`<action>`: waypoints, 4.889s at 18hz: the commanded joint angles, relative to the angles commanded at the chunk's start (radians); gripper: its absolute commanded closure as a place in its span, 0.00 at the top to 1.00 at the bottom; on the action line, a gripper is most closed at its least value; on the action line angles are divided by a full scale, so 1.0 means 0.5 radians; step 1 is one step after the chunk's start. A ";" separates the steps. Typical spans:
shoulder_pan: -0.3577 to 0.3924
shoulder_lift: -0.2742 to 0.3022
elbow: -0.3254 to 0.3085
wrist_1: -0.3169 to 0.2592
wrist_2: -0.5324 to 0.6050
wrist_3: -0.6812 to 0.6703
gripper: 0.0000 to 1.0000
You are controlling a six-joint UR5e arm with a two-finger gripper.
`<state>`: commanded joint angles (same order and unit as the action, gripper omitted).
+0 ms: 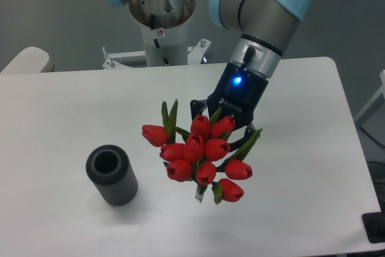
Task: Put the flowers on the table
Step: 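Lower the held red tulip bouquet toward the table with the gripper, then tilt the gripper to lay the tulips flat on the table, then open the gripper and lift it away from the tulip stems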
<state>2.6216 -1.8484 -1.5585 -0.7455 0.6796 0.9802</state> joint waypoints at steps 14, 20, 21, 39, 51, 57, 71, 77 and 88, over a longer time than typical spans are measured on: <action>-0.006 0.034 0.003 -0.006 0.218 0.040 0.21; -0.120 0.049 -0.037 -0.015 0.567 0.126 0.21; -0.126 0.052 -0.037 -0.015 0.643 0.153 0.21; -0.248 0.289 -0.546 -0.080 1.902 0.828 0.21; -0.558 -0.187 -0.494 -0.064 2.414 0.608 0.21; -0.558 -0.325 -0.470 -0.058 2.414 0.629 0.21; -0.552 -0.252 -0.252 -0.064 2.341 0.522 1.00; -0.558 -0.138 -0.064 -0.089 1.952 0.270 1.00; -0.301 -0.006 0.291 -0.709 1.660 0.818 1.00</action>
<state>2.4711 -1.8515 -1.4128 -1.0998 1.5095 1.3894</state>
